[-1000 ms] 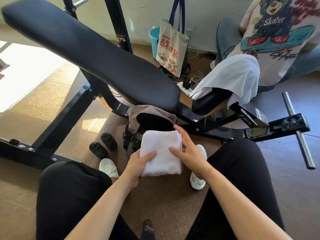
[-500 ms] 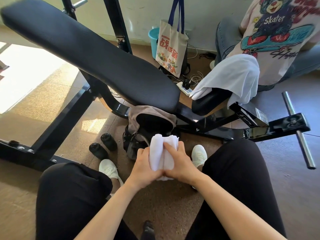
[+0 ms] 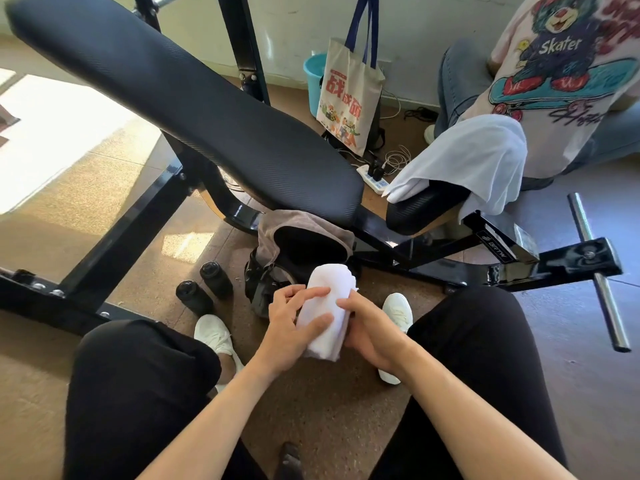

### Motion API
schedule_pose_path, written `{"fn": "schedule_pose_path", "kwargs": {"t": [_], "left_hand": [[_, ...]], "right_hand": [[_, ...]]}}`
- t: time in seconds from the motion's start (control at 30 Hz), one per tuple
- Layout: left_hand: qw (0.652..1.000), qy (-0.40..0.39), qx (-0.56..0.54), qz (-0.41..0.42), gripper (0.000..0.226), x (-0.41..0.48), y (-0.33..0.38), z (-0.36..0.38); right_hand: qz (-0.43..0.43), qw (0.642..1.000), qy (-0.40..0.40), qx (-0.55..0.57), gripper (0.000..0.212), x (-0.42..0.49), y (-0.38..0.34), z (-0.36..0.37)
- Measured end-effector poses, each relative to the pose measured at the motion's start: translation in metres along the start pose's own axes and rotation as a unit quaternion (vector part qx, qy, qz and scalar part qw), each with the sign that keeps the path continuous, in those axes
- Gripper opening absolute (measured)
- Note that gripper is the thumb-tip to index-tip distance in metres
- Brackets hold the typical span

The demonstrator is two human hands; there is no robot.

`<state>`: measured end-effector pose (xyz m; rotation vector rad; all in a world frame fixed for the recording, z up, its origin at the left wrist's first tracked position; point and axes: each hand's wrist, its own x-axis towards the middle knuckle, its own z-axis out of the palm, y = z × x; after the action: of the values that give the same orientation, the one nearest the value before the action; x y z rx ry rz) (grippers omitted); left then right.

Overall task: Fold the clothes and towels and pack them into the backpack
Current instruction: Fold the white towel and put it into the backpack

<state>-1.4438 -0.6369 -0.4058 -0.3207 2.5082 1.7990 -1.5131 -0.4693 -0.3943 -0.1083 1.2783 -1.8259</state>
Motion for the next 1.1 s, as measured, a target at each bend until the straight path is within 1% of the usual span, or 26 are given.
{"fn": "schedule_pose_path", "kwargs": {"t": [0.07,0.1,0.13,0.17,0.23,0.27,0.3,0.4,0.43,0.5,0.57,0.67,0.73,0.8,0.87,0.93,0.97,1.03,1.1], "left_hand": [[0.999,-0.043,-0.02,-0.009,0.062,-0.001,0.004,0.004],[0.997,-0.064,-0.037,-0.011,0.064,-0.002,0.004,0.006],[0.996,-0.08,-0.048,-0.008,0.063,-0.002,0.003,0.008],[0.995,-0.088,-0.049,-0.003,0.061,-0.001,0.0,0.01],[0.996,-0.086,-0.036,0.009,0.061,0.0,-0.004,0.011],[0.996,-0.079,-0.03,0.014,0.063,0.0,-0.006,0.011],[0.997,-0.073,-0.02,0.024,0.065,0.0,-0.008,0.01],[0.994,-0.083,0.03,0.068,0.067,-0.002,-0.008,0.005],[0.993,-0.092,0.035,0.067,0.066,-0.003,-0.007,0.003],[0.991,-0.115,0.042,0.05,0.064,-0.003,-0.006,-0.004],[0.986,-0.155,0.06,0.024,0.064,-0.002,-0.004,-0.011],[0.976,-0.21,0.053,-0.008,0.065,-0.001,-0.002,-0.018],[0.974,-0.221,0.038,-0.013,0.066,0.002,-0.001,-0.023],[0.973,-0.228,0.032,-0.016,0.067,0.01,0.0,-0.03],[0.972,-0.221,0.076,-0.003,0.066,0.023,-0.003,-0.041],[0.97,-0.194,0.148,0.011,0.065,0.038,-0.009,-0.054],[0.966,-0.183,0.183,0.012,0.065,0.046,-0.013,-0.06],[0.952,-0.168,0.254,0.007,0.064,0.062,-0.022,-0.073],[0.936,-0.163,0.311,0.012,0.062,0.078,-0.03,-0.084]], "right_hand": [[-0.022,0.999,0.044,-0.018,0.037,-0.002,-0.003,0.005],[-0.031,0.997,0.066,-0.027,0.036,-0.002,-0.003,0.008],[-0.037,0.995,0.089,-0.035,0.041,0.0,0.0,0.009],[-0.043,0.992,0.111,-0.042,0.05,0.002,0.002,0.009],[-0.042,0.987,0.146,-0.057,0.073,0.005,0.007,0.007],[-0.035,0.984,0.159,-0.069,0.078,0.006,0.008,0.005],[-0.031,0.981,0.172,-0.084,0.075,0.006,0.007,0.003],[-0.026,0.971,0.209,-0.115,0.046,0.005,-0.006,-0.002],[-0.023,0.971,0.209,-0.11,0.041,0.005,-0.009,-0.004],[-0.018,0.973,0.201,-0.109,0.039,0.005,-0.012,-0.006],[-0.006,0.973,0.193,-0.126,0.038,0.005,-0.012,-0.006],[0.014,0.974,0.159,-0.16,0.029,0.004,-0.012,-0.004],[0.023,0.972,0.14,-0.186,0.028,0.007,-0.015,-0.003],[0.034,0.963,0.126,-0.235,0.03,0.014,-0.018,-0.002],[0.039,0.942,0.11,-0.315,0.033,0.029,-0.023,-0.006],[0.037,0.908,0.102,-0.404,0.035,0.052,-0.029,-0.018],[0.026,0.882,0.111,-0.457,0.036,0.066,-0.033,-0.027],[0.003,0.809,0.137,-0.571,0.041,0.097,-0.04,-0.05],[0.024,0.737,0.126,-0.664,0.049,0.125,-0.045,-0.066]]}}
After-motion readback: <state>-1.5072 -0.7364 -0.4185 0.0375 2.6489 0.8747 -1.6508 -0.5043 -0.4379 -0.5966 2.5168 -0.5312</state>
